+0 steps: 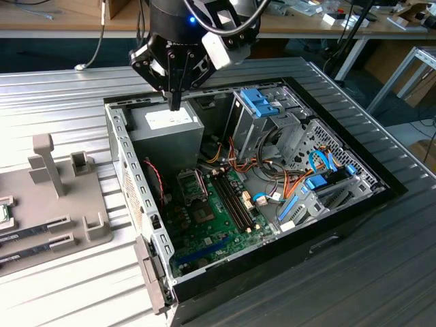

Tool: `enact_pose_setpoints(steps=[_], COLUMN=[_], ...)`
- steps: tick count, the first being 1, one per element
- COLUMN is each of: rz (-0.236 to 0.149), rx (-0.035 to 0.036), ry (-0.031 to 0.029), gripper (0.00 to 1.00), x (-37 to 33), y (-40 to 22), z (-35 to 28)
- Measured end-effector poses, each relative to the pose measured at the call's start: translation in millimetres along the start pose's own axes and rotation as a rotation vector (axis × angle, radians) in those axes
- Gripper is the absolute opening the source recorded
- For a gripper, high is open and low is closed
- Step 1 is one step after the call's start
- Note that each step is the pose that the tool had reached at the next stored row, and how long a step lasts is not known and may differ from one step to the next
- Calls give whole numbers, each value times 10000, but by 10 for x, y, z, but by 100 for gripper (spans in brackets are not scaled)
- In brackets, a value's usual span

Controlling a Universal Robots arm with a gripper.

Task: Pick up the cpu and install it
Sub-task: 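Reach for the cpu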

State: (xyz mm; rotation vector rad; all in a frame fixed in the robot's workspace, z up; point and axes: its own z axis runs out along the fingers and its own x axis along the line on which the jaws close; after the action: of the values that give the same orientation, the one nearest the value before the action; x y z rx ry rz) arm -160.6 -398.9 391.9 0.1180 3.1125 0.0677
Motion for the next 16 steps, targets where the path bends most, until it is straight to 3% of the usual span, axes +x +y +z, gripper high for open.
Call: enact_pose_setpoints(steps=[16], rz=[0], rx=[0], ry=[0], gripper=[11], x=[56], y=[-4], z=[1])
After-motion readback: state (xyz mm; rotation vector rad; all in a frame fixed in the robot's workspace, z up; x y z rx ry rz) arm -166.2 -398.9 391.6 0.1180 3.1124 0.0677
